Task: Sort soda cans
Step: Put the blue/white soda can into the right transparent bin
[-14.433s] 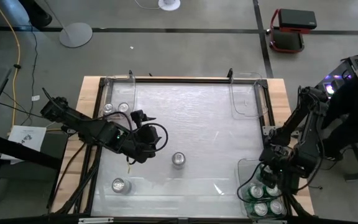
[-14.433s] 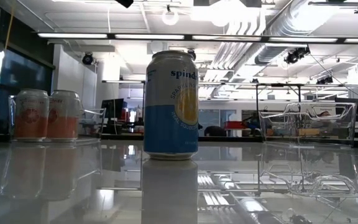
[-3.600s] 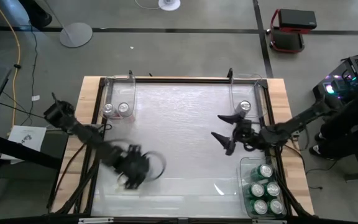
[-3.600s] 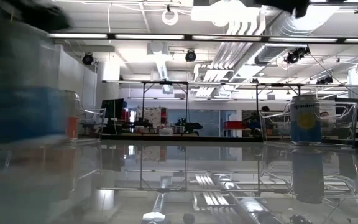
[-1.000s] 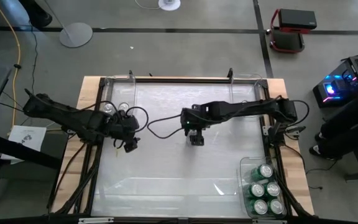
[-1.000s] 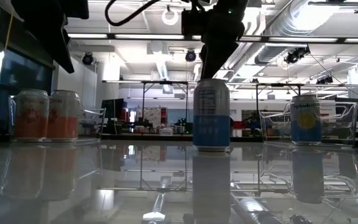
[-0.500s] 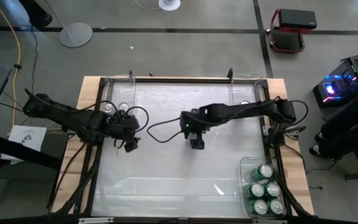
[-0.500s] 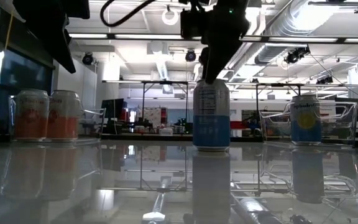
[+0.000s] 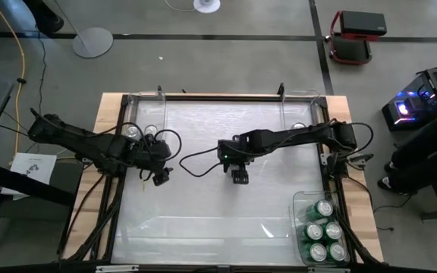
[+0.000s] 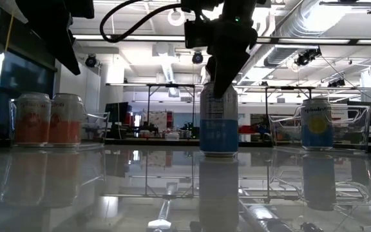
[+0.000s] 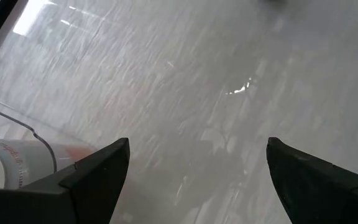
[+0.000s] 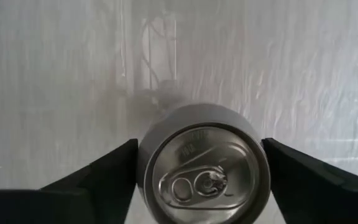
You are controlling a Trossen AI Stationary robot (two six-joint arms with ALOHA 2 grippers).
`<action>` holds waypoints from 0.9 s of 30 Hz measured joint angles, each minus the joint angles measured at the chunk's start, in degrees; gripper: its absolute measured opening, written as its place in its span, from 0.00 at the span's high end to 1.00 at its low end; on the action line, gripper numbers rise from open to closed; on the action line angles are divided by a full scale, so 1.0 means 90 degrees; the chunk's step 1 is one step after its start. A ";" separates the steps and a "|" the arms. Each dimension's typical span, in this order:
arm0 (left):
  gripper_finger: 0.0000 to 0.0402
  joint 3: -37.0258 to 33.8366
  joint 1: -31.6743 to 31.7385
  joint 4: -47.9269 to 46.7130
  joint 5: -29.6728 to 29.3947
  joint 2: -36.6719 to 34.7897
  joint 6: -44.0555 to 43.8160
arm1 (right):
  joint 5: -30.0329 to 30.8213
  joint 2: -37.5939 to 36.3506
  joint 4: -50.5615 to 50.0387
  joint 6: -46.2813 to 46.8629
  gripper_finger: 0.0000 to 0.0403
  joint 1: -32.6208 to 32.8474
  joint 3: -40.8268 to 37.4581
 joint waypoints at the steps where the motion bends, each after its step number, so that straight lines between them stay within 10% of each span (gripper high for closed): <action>1: 0.11 -0.0001 0.0000 0.0000 -0.0010 0.0000 0.0000 | 0.0036 0.0000 0.0002 0.0016 0.29 0.0002 0.0000; 15: 0.11 0.0001 -0.0188 0.0038 -0.0312 0.0000 0.0002 | 0.1131 -0.1903 -0.2504 0.1399 0.33 0.0022 0.0010; 27: 0.11 0.0000 -0.0306 0.0412 -0.0517 0.0001 0.0330 | 0.2513 -0.4244 -0.4027 0.2899 0.33 -0.2371 -0.0768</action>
